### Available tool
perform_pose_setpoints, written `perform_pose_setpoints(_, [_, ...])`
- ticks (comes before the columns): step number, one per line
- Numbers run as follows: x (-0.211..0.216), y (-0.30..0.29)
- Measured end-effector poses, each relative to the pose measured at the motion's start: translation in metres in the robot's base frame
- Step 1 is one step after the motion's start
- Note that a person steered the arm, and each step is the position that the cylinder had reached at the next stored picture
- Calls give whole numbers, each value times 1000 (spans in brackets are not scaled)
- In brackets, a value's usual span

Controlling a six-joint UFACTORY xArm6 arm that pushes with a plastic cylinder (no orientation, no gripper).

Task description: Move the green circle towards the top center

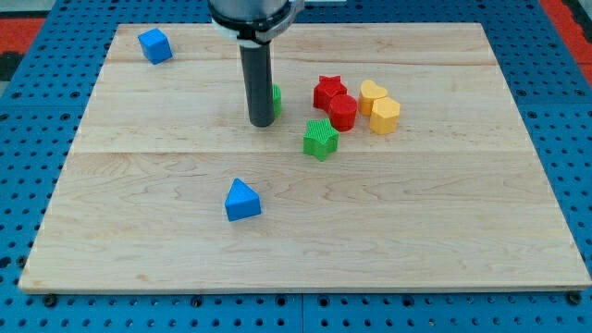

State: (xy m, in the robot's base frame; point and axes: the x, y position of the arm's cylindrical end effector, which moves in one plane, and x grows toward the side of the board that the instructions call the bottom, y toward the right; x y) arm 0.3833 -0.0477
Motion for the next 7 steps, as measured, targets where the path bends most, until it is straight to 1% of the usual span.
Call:
perform_pose_setpoints(1, [21, 6])
perform_pose_setpoints(2, [69, 11])
perform_pose_setpoints(3, [88, 22])
perform_pose_setpoints(4, [50, 17])
perform_pose_setpoints(5, [38, -42])
perform_pose_setpoints(6, [13, -9])
perform_pose_setpoints(7, [-15, 8])
